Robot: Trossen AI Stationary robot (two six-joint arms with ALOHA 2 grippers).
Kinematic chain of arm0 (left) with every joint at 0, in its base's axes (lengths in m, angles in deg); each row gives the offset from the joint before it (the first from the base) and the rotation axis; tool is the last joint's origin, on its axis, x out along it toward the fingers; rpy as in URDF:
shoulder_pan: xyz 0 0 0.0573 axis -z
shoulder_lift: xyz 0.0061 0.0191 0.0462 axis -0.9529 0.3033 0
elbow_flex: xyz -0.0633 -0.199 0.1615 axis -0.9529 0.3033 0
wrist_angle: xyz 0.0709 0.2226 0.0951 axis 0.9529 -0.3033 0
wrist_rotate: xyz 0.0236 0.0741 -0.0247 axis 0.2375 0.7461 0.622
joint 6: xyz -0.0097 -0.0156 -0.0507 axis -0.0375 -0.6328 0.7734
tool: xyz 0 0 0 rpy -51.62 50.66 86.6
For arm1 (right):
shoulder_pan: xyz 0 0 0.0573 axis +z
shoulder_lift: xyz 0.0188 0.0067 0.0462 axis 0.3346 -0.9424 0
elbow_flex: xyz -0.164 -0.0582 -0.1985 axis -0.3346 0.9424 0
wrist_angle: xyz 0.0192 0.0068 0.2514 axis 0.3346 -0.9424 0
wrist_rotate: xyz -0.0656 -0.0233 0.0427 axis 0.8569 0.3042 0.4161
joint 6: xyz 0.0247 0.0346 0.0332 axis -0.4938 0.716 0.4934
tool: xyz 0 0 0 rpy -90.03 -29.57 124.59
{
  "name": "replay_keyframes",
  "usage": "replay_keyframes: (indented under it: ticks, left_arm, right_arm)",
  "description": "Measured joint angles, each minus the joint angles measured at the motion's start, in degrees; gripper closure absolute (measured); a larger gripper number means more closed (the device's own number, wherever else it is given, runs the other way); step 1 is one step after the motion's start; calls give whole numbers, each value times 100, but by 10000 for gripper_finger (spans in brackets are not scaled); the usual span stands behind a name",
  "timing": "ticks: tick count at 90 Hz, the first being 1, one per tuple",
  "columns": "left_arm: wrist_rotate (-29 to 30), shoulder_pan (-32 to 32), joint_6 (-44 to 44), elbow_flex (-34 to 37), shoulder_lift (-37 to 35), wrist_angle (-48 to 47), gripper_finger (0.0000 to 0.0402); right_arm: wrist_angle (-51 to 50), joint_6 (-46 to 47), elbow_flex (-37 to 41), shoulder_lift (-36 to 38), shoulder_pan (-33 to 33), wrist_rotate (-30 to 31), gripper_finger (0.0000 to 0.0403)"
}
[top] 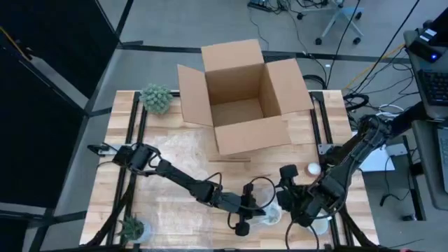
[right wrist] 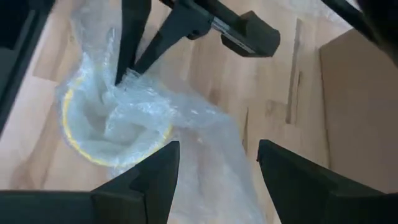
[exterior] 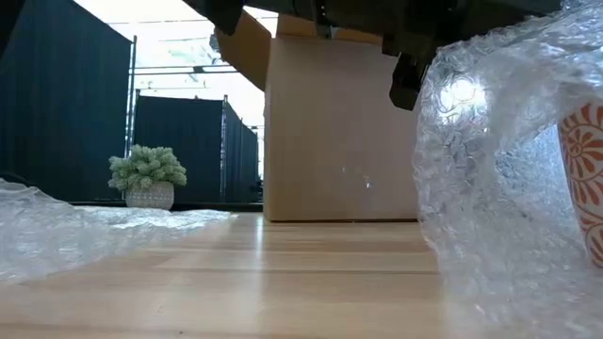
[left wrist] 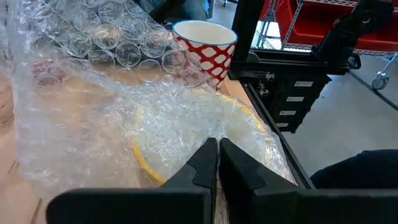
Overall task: Wrap mug
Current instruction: Wrap the orange mug with bubble wrap
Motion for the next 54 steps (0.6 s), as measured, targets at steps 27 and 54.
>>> replay_keyframes:
  ticks: [27,54]
  left_arm:
    - [-20,-4,0,0,0,10,401]
    - [-22,-4,-1,4,10,102,401]
  right_arm:
    - [440,-6,0,0,0,2,198]
    - [1057,-6,0,0,-74,15,198]
